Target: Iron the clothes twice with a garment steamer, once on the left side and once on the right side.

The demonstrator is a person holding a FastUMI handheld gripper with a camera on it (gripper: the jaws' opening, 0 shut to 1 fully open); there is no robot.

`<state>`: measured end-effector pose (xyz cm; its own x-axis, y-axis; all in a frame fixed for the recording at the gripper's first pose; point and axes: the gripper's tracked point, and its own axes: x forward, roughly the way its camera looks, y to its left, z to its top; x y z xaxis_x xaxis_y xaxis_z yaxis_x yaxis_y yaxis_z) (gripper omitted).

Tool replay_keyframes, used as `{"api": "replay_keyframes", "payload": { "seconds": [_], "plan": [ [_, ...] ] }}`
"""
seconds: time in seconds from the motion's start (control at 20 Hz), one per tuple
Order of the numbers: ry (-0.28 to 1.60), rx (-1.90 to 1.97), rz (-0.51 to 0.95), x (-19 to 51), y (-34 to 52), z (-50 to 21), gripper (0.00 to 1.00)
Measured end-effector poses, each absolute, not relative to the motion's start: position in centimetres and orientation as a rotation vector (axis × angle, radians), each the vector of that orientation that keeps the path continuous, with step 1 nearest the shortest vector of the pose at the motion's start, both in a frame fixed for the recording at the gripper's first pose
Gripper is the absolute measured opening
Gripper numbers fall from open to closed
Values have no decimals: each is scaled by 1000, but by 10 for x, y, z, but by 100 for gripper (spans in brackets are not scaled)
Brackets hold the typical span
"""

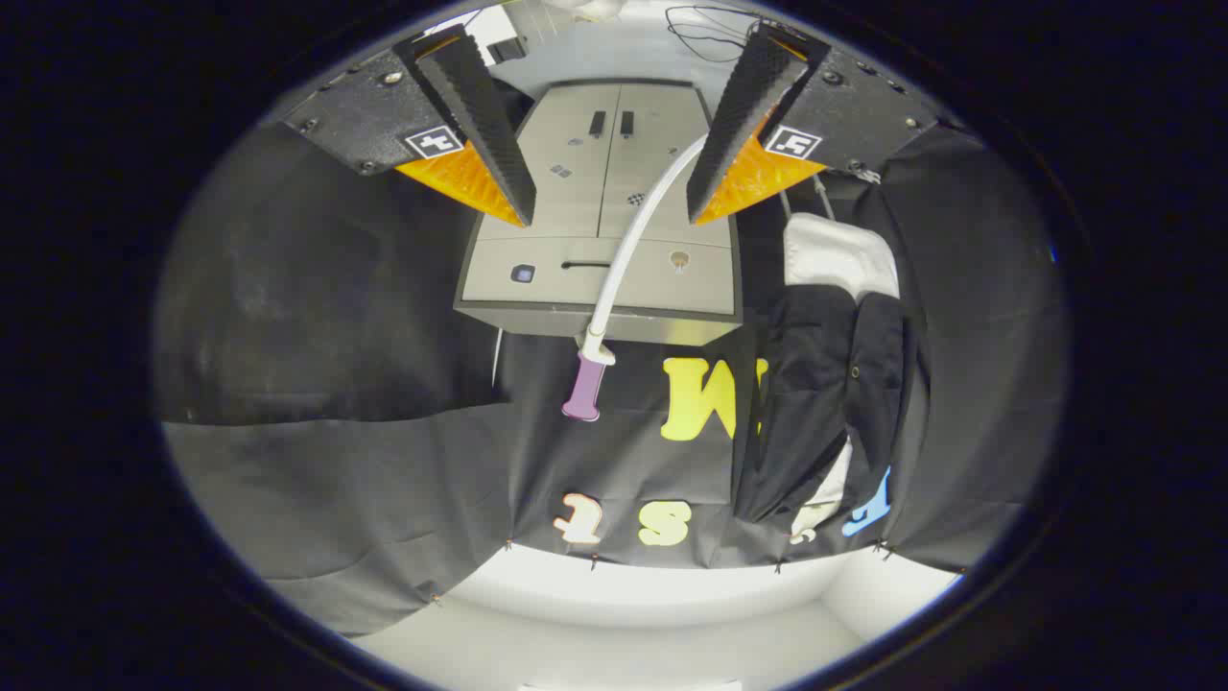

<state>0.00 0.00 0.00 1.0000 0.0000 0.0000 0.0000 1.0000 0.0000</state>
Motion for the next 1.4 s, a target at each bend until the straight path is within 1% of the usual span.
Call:
{"api": "replay_keyframes", "payload": {
  "seconds": [0.4, 0.95, 1.15, 1.4],
  "plan": [
    [44, 27, -5, 7, 5, -3, 99],
    [37, 73, -37, 29, 13, 0, 99],
    [38, 99, -59, 52, -5, 19, 99],
    [40, 141, -51, 104, -29, 58, 99]
  ]
}}
